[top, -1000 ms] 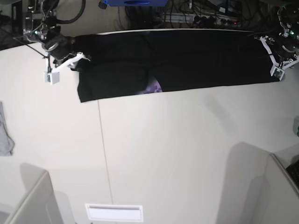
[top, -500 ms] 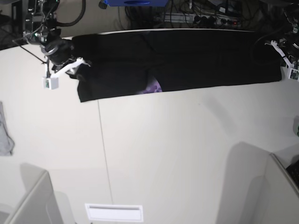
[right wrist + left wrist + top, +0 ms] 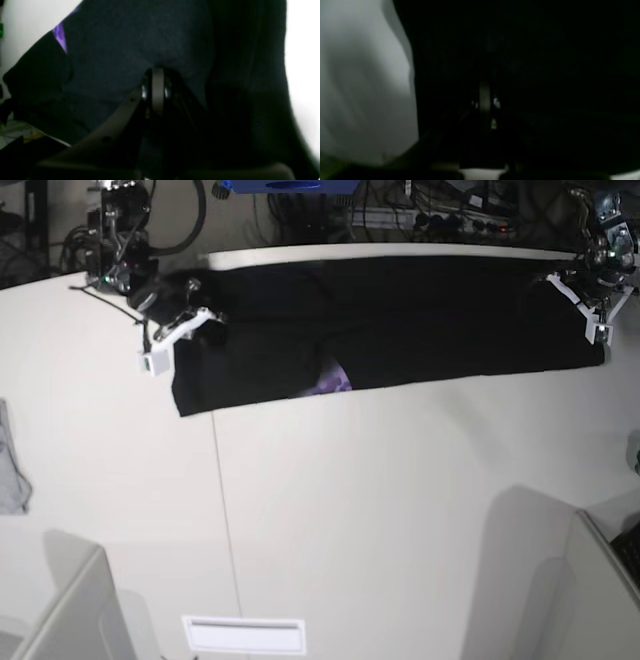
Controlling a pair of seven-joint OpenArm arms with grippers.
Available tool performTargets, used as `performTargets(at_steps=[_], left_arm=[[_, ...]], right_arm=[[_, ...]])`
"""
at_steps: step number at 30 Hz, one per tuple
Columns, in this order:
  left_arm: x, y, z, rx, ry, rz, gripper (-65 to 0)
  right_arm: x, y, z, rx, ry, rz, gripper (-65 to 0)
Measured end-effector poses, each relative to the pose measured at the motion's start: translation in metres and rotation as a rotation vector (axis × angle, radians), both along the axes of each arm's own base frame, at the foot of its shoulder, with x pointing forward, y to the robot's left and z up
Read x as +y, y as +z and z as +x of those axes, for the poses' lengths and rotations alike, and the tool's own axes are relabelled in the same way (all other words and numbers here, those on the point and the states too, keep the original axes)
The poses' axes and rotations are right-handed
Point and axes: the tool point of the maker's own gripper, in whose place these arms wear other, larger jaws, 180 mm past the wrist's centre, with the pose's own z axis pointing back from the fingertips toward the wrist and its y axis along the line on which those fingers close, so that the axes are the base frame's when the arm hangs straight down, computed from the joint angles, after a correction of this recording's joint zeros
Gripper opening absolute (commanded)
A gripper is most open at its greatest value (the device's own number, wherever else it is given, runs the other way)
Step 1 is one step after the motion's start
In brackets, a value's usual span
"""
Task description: Fold the T-shirt properly
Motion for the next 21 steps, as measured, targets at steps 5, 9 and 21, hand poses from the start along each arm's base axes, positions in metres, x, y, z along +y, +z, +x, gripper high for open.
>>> performTargets(at_steps=[5, 9, 21], left_arm=[[-0.002, -0.003, 0.035, -0.044, -0.009, 0.022, -65.0], [-0.015, -0.002, 0.066, -0.050, -0.017, 0.026, -65.0], [-0.062, 0.022, 0.146, -0.004, -0.070, -0.044, -65.0]], right_arm=[[-0.016, -0.003, 0.025, -0.015, -0.054, 0.026, -65.0], [-0.049, -0.007, 0.049, -0.026, -0.137, 0.003, -65.0], [-0.114, 0.003, 0.096, -0.031, -0.191, -0.126, -65.0]])
